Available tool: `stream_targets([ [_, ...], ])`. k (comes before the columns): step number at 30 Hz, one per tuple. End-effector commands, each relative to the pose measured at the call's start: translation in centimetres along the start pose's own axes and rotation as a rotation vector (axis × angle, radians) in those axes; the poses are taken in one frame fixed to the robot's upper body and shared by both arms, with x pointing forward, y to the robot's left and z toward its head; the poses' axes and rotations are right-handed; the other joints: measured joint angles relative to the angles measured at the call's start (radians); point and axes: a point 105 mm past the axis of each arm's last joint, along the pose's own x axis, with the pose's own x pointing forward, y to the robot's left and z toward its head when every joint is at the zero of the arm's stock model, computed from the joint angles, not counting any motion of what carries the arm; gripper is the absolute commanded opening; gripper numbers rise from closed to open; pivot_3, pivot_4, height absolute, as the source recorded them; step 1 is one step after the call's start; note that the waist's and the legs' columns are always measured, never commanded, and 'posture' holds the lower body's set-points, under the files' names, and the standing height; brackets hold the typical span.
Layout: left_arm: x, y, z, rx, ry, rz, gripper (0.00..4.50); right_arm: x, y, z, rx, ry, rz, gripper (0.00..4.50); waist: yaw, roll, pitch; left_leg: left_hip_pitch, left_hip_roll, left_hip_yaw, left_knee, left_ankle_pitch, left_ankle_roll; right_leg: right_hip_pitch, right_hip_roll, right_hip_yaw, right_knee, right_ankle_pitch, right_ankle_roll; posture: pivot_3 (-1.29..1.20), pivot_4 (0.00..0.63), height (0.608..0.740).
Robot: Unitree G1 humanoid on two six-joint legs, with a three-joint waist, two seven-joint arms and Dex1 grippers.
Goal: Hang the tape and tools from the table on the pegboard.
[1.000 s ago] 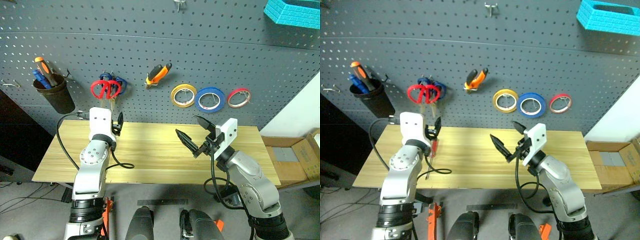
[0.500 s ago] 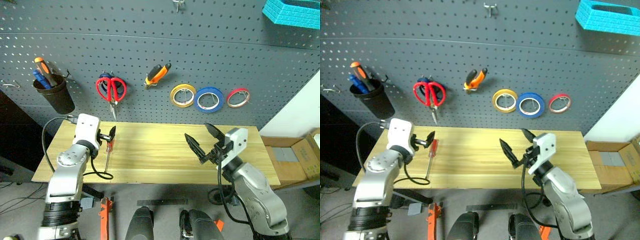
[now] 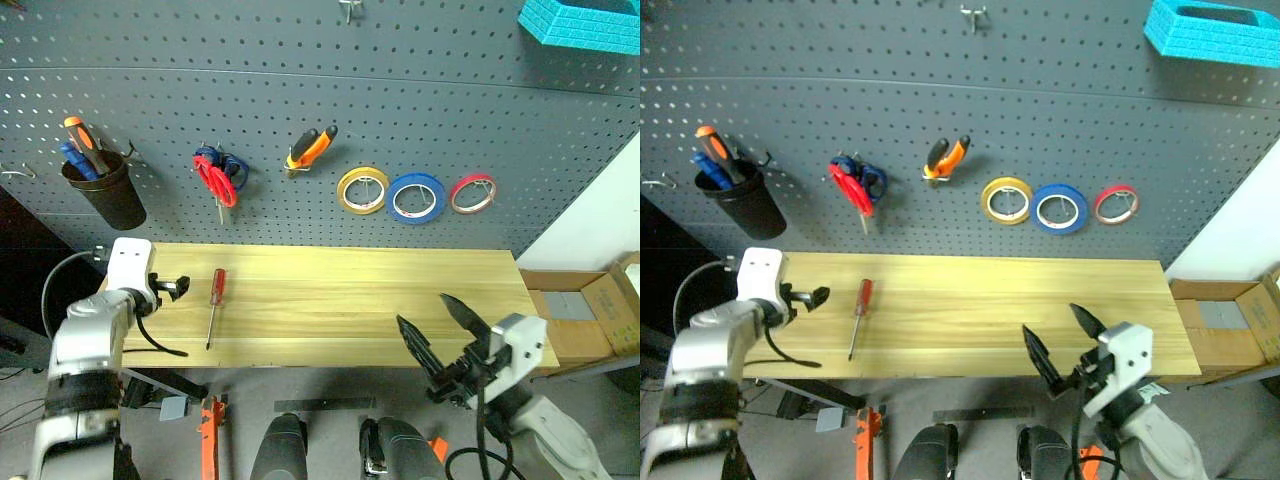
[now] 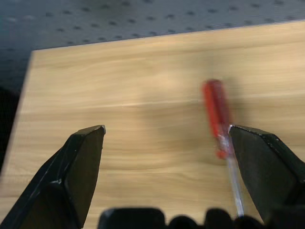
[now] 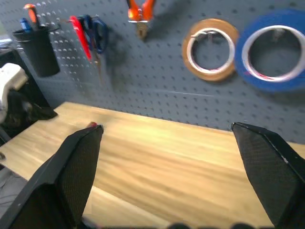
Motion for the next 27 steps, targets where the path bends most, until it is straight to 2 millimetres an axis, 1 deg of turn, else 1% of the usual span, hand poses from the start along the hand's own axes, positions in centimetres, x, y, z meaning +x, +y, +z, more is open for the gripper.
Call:
stream_targets([
  [1, 1.0, 0.2, 0.9, -0.034, 0.034, -0.015, 4.46, -0.9, 1.3, 1.6, -0.048, -0.036, 0.052, 4.5, -0.001, 0.001, 0.003, 0.0, 0.0, 0.0, 0.0, 0.0, 0.0, 0.0, -0.001, 0.0, 0.0, 0.0, 0.0, 0.07, 0.248, 0.74],
  [4, 2.3, -1.5, 0.9, -0.056, 0.104, -0.089, 4.46, -1.0, 3.0, 0.8, -0.097, 0.016, 0.21, 4.5, -0.003, 0.002, 0.01, 0.001, -0.001, 0.0, 0.0, -0.001, -0.001, 0.001, -0.003, 0.0, -0.002, 0.0, 0.0, 0.07, 0.26, 0.74],
  [7, 3.1, -3.0, 1.0, -0.091, 0.172, -0.139, 4.46, -0.9, 3.8, 0.5, -0.137, 0.037, 0.342, 4.5, -0.006, -0.002, 0.018, 0.0, -0.002, 0.001, 0.0, 0.0, 0.0, 0.001, -0.003, 0.0, -0.004, 0.0, 0.0, 0.07, 0.267, 0.74],
  [9, 3.3, -3.8, 1.2, -0.106, 0.199, -0.171, 4.46, -0.7, 3.8, 0.5, -0.154, 0.046, 0.379, 4.5, -0.006, -0.006, 0.026, -0.001, -0.002, 0.001, 0.0, 0.0, 0.0, 0.001, -0.002, -0.001, -0.005, 0.0, 0.0, 0.08, 0.279, 0.74],
  [11, 3.7, -4.4, 1.4, -0.085, 0.207, -0.184, 4.46, -0.5, 3.3, 0.2, -0.175, 0.061, 0.402, 4.5, -0.007, -0.007, 0.032, -0.002, -0.002, 0.001, -0.001, 0.0, 0.0, 0.0, -0.002, -0.002, -0.005, 0.0, 0.0, 0.08, 0.29, 0.74],
  [13, 4.0, -4.8, 1.2, -0.064, 0.227, -0.193, 4.46, -0.4, 3.1, 0.0, -0.181, 0.062, 0.418, 4.5, -0.007, -0.007, 0.041, -0.004, -0.001, 0.001, -0.002, -0.001, 0.0, -0.002, -0.001, -0.003, -0.005, -0.001, 0.0, 0.09, 0.298, 0.74],
  [17, 4.1, -4.9, 0.6, -0.053, 0.269, -0.192, 4.46, -0.6, 3.0, -0.2, -0.186, 0.075, 0.439, 4.5, -0.006, -0.006, 0.06, -0.007, -0.001, 0.0, -0.002, -0.003, -0.001, -0.003, 0.0, -0.005, -0.004, -0.001, 0.005, 0.1, 0.322, 0.74],
  [22, 4.0, -4.8, -0.5, -0.038, 0.33, -0.179, 4.46, -1.2, 3.7, -0.4, -0.186, 0.092, 0.48, 4.5, -0.005, -0.006, 0.081, -0.008, -0.002, -0.001, -0.001, -0.004, -0.002, -0.003, -0.001, -0.005, -0.004, -0.002, 0.007, 0.11, 0.342, 0.74],
  [24, 4.1, -5.0, -0.8, -0.018, 0.342, -0.189, 4.46, -1.5, 3.9, -0.9, -0.222, 0.119, 0.513, 4.5, -0.004, -0.006, 0.087, -0.008, -0.002, -0.001, -0.001, -0.004, -0.002, -0.003, -0.002, -0.005, -0.004, -0.002, 0.007, 0.11, 0.342, 0.74],
  [27, 4.1, -5.5, -1.2, -0.001, 0.366, -0.21, 4.46, -1.4, 3.8, -0.7, -0.234, 0.117, 0.518, 4.5, -0.003, -0.006, 0.097, -0.008, -0.002, -0.002, -0.001, -0.004, -0.002, -0.003, -0.002, -0.005, -0.004, -0.002, 0.007, 0.11, 0.355, 0.74],
])
